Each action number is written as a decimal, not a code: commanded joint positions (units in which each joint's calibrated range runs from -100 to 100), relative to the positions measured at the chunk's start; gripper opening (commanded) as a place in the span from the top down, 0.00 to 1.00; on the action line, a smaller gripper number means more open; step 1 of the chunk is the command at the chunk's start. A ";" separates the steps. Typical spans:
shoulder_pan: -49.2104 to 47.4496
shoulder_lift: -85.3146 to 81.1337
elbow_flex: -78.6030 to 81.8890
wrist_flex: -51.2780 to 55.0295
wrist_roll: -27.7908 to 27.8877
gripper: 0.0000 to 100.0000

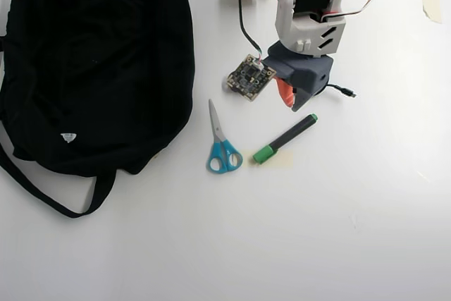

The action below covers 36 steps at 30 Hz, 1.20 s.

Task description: Put the green marker into the black bag

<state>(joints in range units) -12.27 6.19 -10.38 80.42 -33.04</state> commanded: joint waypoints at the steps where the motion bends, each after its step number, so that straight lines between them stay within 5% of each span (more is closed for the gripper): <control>1: -0.82 -0.79 -2.56 1.49 -2.93 0.98; 10: -1.57 -0.62 -2.47 8.64 -12.00 0.98; 23: -3.81 2.45 -2.56 0.03 0.53 0.97; 31: -2.91 11.91 -5.44 -0.92 2.26 0.97; 36: -2.46 15.89 -10.92 -0.92 3.15 0.86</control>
<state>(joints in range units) -15.14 21.46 -16.98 80.16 -30.40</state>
